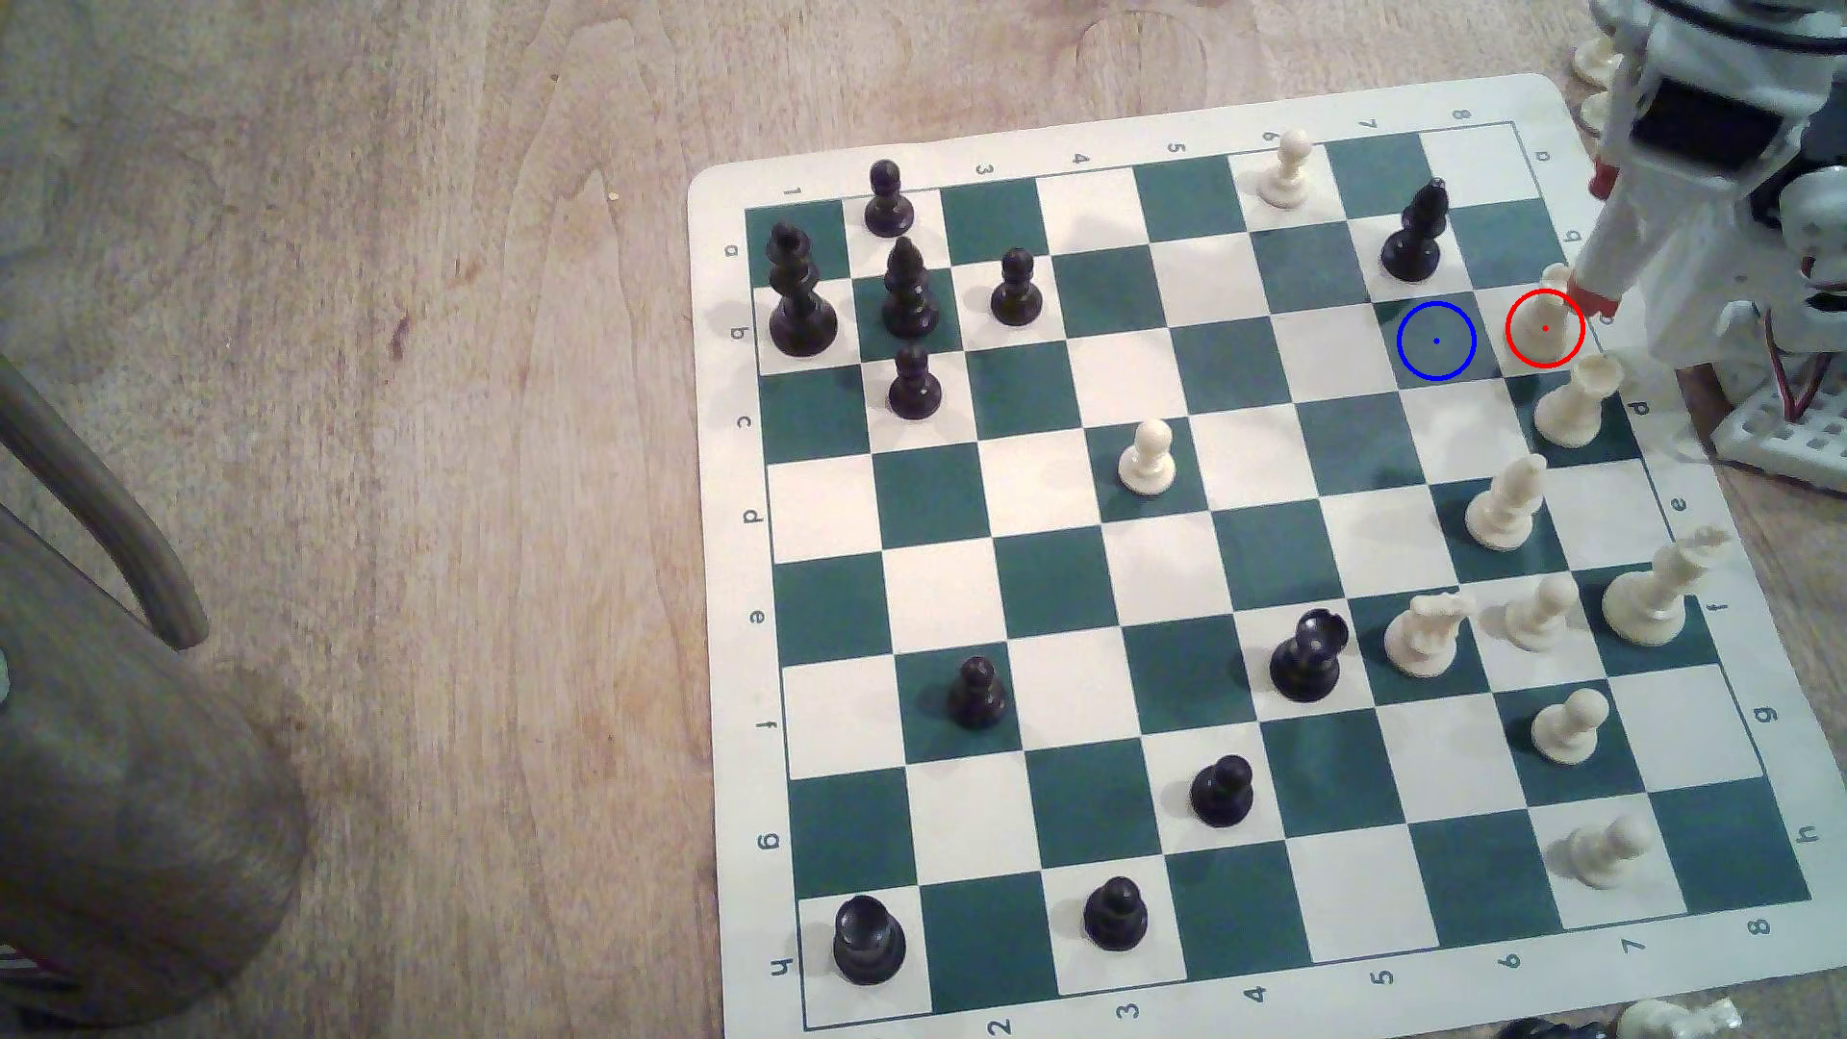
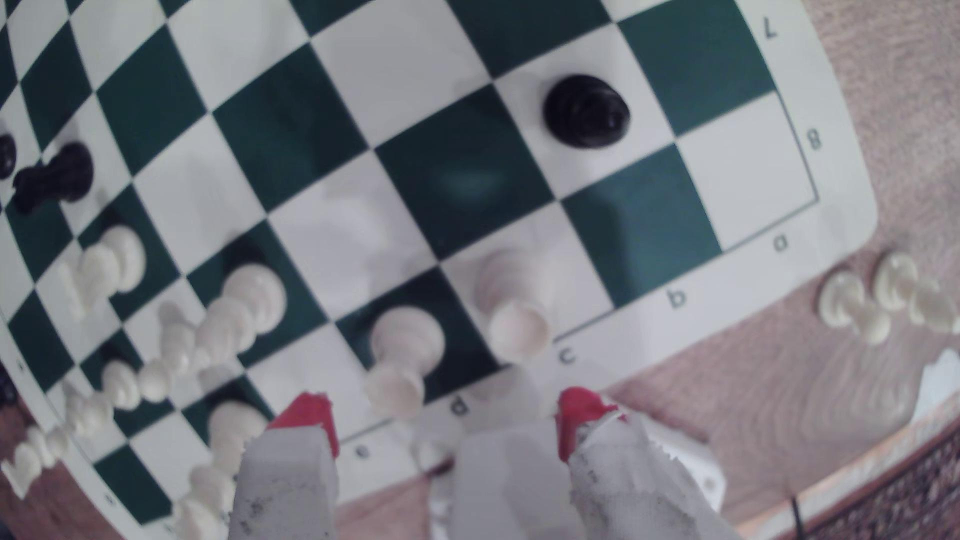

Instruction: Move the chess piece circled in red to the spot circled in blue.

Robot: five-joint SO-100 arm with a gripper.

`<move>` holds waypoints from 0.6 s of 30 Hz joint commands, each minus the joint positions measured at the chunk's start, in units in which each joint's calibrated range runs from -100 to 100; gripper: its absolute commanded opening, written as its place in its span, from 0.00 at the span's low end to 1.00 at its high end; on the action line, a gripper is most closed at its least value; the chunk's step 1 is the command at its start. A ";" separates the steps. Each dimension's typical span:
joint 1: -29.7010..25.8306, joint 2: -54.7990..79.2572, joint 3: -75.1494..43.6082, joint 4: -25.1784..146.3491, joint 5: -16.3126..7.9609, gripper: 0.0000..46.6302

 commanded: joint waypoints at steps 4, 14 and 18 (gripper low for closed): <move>0.10 1.52 2.40 -0.38 0.68 0.39; 0.33 7.80 1.59 -0.71 0.83 0.39; 0.33 8.82 1.50 -2.10 0.63 0.39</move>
